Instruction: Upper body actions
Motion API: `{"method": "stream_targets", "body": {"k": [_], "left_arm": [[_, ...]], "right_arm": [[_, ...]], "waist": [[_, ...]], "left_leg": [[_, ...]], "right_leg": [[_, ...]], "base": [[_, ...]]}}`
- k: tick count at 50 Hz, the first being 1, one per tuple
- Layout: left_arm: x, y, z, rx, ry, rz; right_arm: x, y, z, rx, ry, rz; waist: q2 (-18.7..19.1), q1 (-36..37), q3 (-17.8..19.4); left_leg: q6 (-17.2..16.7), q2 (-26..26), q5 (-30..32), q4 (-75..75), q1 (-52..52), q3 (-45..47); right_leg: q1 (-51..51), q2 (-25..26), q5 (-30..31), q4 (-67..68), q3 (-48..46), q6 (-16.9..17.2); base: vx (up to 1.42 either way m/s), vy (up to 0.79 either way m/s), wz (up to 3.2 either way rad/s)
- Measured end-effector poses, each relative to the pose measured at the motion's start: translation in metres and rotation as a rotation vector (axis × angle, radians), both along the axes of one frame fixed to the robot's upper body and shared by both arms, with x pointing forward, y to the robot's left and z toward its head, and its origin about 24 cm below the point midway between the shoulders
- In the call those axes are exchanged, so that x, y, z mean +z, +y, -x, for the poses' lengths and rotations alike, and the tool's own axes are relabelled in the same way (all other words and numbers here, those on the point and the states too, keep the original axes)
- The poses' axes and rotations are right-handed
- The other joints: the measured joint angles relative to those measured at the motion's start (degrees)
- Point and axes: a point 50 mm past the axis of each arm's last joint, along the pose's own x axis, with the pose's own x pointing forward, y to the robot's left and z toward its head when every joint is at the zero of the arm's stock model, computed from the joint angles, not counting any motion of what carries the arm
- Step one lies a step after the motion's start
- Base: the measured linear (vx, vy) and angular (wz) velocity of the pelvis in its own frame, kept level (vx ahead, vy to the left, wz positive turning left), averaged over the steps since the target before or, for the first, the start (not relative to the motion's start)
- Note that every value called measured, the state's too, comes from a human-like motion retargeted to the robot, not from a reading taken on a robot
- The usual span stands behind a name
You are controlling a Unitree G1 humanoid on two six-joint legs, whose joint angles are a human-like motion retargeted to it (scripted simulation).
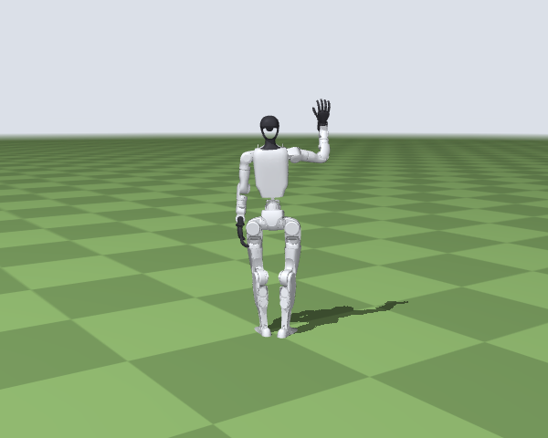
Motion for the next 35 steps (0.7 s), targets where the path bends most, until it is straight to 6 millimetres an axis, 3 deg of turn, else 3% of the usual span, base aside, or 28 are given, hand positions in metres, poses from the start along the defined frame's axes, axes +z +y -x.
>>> {"method": "stream_targets", "body": {"k": [3,7,10,13,17,20,23,25,28,32,35], "left_arm": [[0.001,0.001,0.005,-0.008,0.019,-0.006],[0.001,0.001,0.006,0.002,0.018,-0.008],[0.000,0.000,0.001,0.002,0.003,-0.004],[-0.002,-0.001,-0.009,-0.014,-0.029,0.002],[-0.003,0.000,-0.023,-0.029,-0.082,-0.001],[-0.004,-0.001,-0.029,-0.032,-0.107,0.004],[-0.004,-0.001,-0.030,-0.038,-0.109,0.010],[-0.003,-0.001,-0.028,-0.047,-0.101,0.009],[-0.003,0.001,-0.023,-0.049,-0.080,0.002],[-0.001,0.002,-0.012,-0.027,-0.040,-0.002],[0.000,0.004,-0.006,-0.014,-0.011,-0.007]], "right_arm": [[0.013,0.037,0.025,-0.317,-0.065,0.228],[0.015,0.075,0.044,-0.534,-0.237,0.468],[0.012,0.078,0.040,-0.557,-0.282,0.545],[0.015,0.051,0.026,-0.558,-0.184,0.421],[0.008,0.000,0.004,-0.389,-0.046,0.064],[0.000,-0.023,-0.012,-0.058,-0.002,-0.194],[0.004,-0.015,-0.016,0.307,0.015,-0.195],[0.007,0.000,-0.009,0.421,-0.037,-0.094],[0.011,0.029,0.014,0.275,-0.164,0.114],[0.020,0.065,0.040,-0.204,-0.210,0.364],[0.022,0.079,0.051,-0.474,-0.308,0.418]], "waist": [[0.13,0.29,-0.06],[0.22,0.31,-0.18],[0.12,0.44,-0.21],[-0.19,0.71,-0.11],[-1.01,0.90,-0.21],[-1.18,0.94,-0.17],[-1.03,0.84,-0.06],[-0.89,0.92,-0.09],[-0.67,0.92,-0.28],[-0.32,0.91,-0.83],[-0.40,1.24,-0.92]], "left_leg": [[-0.06,-0.13,-0.03,-0.12,0.06,0.39],[-0.03,-0.14,0.00,-0.25,0.12,0.50],[0.05,-0.12,0.05,-0.26,0.17,0.30],[0.15,-0.17,0.14,-0.16,0.10,-0.24],[0.21,-0.24,0.27,0.14,-0.37,-1.21],[0.26,-0.20,0.39,0.30,-0.58,-1.74],[0.28,-0.17,0.47,0.35,-0.68,-2.00],[0.27,-0.18,0.50,0.29,-0.68,-1.96],[0.29,-0.21,0.47,0.22,-0.78,-1.81],[0.27,-0.20,0.33,0.05,-0.77,-1.28],[0.23,-0.19,0.17,-0.05,-0.41,-0.71]], "right_leg": [[-0.27,-0.18,0.11,0.07,0.30,0.01],[-0.36,-0.19,0.14,0.13,0.46,0.04],[-0.24,-0.16,0.08,0.20,0.37,0.06],[0.00,-0.25,0.02,0.18,-0.07,0.13],[0.19,-0.45,-0.04,0.02,-0.94,0.25],[0.39,-0.49,-0.05,-0.07,-1.42,0.36],[0.43,-0.55,-0.06,-0.05,-1.65,0.43],[0.39,-0.59,-0.05,-0.04,-1.64,0.45],[0.17,-0.59,-0.01,-0.03,-1.56,0.47],[-0.26,-0.53,0.01,0.09,-1.06,0.44],[-0.31,-0.48,0.05,0.19,-0.56,0.37]], "base": [[0.00,0.00,0.00],[0.00,0.00,0.00],[0.00,0.00,0.00],[0.01,0.00,0.06],[0.01,-0.03,0.21],[0.00,0.00,0.00],[0.00,0.00,0.00],[0.00,0.00,0.00],[0.00,0.00,0.00],[0.00,0.00,0.00],[0.00,0.00,0.00]]}}
